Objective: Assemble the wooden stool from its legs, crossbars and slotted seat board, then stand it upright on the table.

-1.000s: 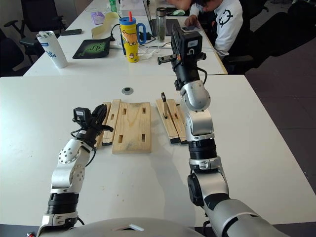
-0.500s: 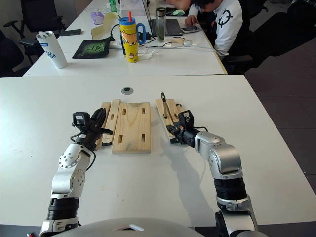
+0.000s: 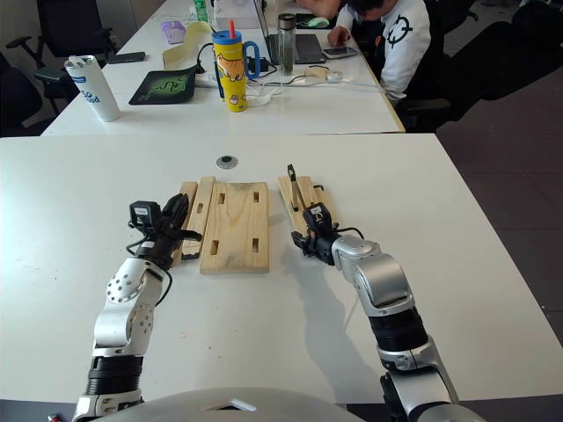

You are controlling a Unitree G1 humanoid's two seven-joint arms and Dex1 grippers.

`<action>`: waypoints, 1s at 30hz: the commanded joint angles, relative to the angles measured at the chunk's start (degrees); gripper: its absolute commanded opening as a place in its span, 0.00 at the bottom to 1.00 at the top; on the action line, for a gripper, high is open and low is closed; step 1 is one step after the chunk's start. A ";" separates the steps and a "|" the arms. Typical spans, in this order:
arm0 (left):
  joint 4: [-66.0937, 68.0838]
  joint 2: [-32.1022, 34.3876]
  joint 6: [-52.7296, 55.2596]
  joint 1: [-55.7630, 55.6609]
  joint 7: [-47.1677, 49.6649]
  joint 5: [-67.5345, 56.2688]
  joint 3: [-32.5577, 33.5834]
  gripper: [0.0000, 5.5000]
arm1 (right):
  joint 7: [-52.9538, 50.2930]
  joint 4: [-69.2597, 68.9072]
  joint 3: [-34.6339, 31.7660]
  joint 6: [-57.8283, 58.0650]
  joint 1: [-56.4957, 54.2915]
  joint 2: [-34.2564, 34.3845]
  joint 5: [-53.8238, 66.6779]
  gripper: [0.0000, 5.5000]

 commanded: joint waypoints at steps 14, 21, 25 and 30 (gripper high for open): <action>0.05 -0.31 -0.21 -0.89 0.28 0.38 -0.04 0.08 | -0.70 11.89 1.33 0.48 -3.61 3.89 -2.02 0.48; 0.59 -0.10 -0.13 -1.57 -0.03 0.33 -0.01 0.08 | -1.11 14.64 1.34 -1.45 -4.43 4.78 -3.30 0.53; 0.71 -0.05 -0.15 -1.68 -0.10 0.32 0.05 0.08 | -1.94 15.29 0.27 -1.54 -4.83 5.64 -3.54 0.43; 0.76 -0.01 0.04 -2.03 -0.22 0.28 0.00 0.08 | -4.57 15.34 -2.98 -5.00 -5.99 7.53 -3.57 0.38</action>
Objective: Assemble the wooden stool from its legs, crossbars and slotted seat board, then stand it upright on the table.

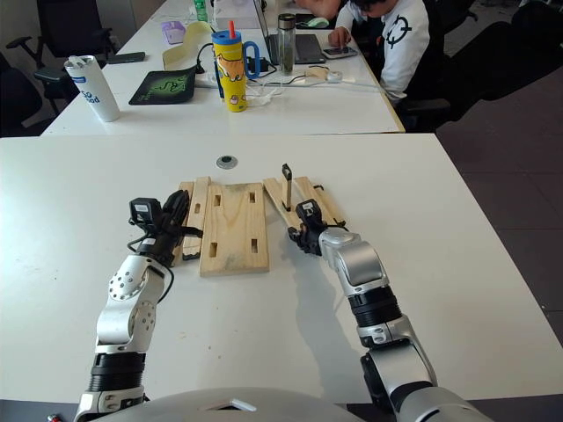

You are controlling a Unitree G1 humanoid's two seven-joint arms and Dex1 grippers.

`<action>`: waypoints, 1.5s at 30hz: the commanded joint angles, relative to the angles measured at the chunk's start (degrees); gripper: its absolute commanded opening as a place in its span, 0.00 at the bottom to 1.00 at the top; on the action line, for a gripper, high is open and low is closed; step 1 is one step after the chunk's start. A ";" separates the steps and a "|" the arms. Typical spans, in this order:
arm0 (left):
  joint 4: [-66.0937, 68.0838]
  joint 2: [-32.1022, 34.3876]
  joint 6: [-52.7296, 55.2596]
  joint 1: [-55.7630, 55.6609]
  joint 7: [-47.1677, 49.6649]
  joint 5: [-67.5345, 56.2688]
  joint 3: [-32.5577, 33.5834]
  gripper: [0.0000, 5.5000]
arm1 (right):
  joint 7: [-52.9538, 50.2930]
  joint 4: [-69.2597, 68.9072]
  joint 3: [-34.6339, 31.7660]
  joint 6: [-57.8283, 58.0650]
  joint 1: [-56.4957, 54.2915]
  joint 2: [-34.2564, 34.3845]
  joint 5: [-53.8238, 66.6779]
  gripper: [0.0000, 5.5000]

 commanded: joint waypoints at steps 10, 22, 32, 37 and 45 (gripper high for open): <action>-5.23 -4.28 13.84 -3.10 -3.67 -22.15 4.14 0.13 | 15.90 -7.59 2.04 -29.76 -0.36 -6.36 0.51 0.38; -10.26 -5.85 29.93 -2.19 -1.60 -51.21 8.59 0.46 | 33.06 -12.29 3.26 -37.21 1.78 -12.17 4.90 0.38; -12.09 -5.58 28.86 -4.56 2.48 -59.75 11.71 0.49 | 35.29 -13.72 3.80 -37.85 3.32 -12.76 4.71 0.38; -11.69 -4.91 27.14 -5.31 3.90 -59.56 12.84 0.38 | 35.50 -14.03 4.28 -38.46 3.99 -13.21 4.26 0.38; -11.31 -4.55 25.48 -5.07 4.68 -58.39 13.07 0.19 | 35.61 -13.98 4.57 -38.53 4.02 -13.66 4.33 0.38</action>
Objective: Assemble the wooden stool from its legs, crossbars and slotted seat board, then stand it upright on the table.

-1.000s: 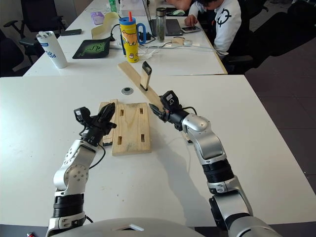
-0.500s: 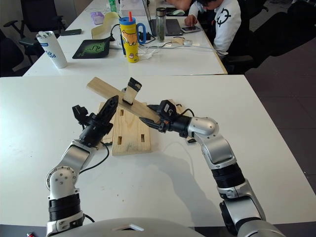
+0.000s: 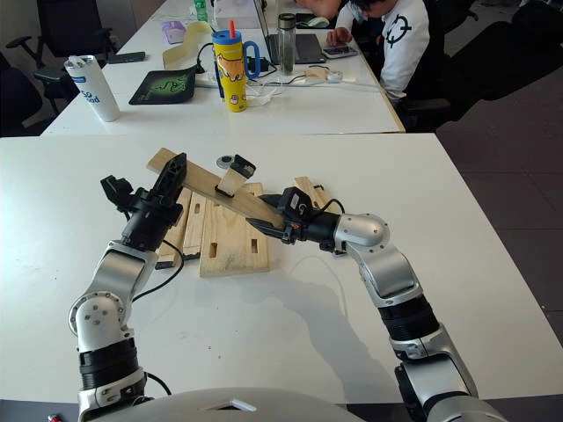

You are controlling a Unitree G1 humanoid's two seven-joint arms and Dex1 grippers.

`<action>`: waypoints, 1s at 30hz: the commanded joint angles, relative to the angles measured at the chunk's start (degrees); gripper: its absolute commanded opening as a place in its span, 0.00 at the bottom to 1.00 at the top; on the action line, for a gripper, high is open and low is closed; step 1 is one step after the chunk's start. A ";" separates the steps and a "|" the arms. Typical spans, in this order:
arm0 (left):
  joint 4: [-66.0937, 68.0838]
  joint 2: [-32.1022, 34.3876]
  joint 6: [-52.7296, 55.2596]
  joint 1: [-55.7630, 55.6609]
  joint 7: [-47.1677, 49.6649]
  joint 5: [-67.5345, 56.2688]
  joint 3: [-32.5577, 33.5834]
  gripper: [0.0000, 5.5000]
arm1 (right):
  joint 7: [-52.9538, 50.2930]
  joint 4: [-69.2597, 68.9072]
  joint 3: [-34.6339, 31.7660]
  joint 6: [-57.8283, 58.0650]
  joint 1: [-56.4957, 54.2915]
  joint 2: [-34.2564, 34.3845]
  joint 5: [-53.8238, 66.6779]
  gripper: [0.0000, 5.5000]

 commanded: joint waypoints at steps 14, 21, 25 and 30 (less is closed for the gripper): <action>2.39 0.92 -4.66 -0.79 1.55 4.51 1.81 0.19 | 1.89 -1.12 0.05 2.63 -0.37 -1.46 1.28 0.57; 6.35 4.06 -9.39 -4.05 4.42 3.64 9.97 0.19 | 6.10 -1.25 1.51 3.28 -0.21 -4.15 1.23 0.57; 8.67 6.95 -10.90 -5.53 4.66 3.07 13.91 0.19 | 10.11 -0.54 3.84 2.65 -0.15 -7.36 -0.74 0.57; 9.63 8.02 -10.74 -5.61 3.66 4.19 13.66 0.19 | 11.78 4.01 10.01 0.33 -2.19 -8.50 -7.33 0.57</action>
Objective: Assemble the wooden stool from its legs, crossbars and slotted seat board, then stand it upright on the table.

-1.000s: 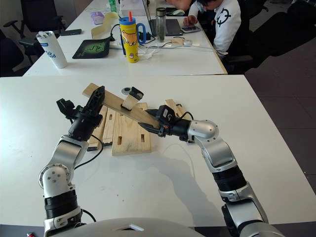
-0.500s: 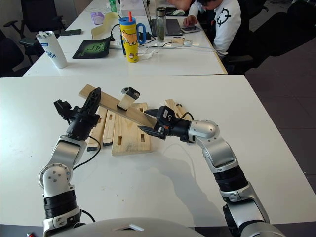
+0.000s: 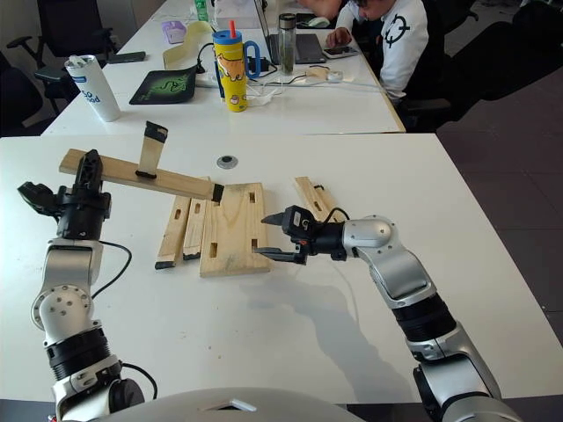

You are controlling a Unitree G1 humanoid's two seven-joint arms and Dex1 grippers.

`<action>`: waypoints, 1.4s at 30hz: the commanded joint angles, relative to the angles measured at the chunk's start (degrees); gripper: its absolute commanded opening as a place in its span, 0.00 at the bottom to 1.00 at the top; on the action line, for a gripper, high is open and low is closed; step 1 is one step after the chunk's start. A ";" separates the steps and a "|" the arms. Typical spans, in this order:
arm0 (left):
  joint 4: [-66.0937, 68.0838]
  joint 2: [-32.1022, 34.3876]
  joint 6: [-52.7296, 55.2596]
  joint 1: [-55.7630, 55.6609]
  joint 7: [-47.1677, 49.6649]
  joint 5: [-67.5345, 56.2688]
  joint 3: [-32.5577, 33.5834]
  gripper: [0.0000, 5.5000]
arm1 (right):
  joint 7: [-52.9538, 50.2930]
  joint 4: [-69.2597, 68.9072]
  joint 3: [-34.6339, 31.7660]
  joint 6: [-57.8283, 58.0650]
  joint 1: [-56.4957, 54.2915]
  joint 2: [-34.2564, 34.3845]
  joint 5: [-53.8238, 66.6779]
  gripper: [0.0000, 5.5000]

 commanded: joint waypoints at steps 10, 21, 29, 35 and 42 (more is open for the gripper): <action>2.34 0.39 -0.05 -1.84 -2.14 1.73 -1.86 0.19 | 0.58 16.12 12.22 -8.32 -7.86 4.14 -15.26 0.57; 2.59 0.17 -0.10 -1.63 -2.84 2.18 -2.28 0.19 | 0.65 19.52 15.46 0.60 -9.39 5.98 -20.86 0.57; 2.36 -0.17 -0.48 -1.37 -3.01 2.53 -2.42 0.19 | 0.27 21.49 15.70 9.34 -10.33 5.56 -21.83 0.49; 2.08 -0.57 -0.64 -0.87 -3.11 2.95 -2.59 0.19 | -2.24 23.65 12.73 12.37 -9.70 4.21 -21.43 0.48; 2.19 -0.06 0.44 -0.79 -3.73 9.65 -7.98 0.19 | -3.10 16.76 11.71 12.72 -7.41 5.89 -19.37 0.48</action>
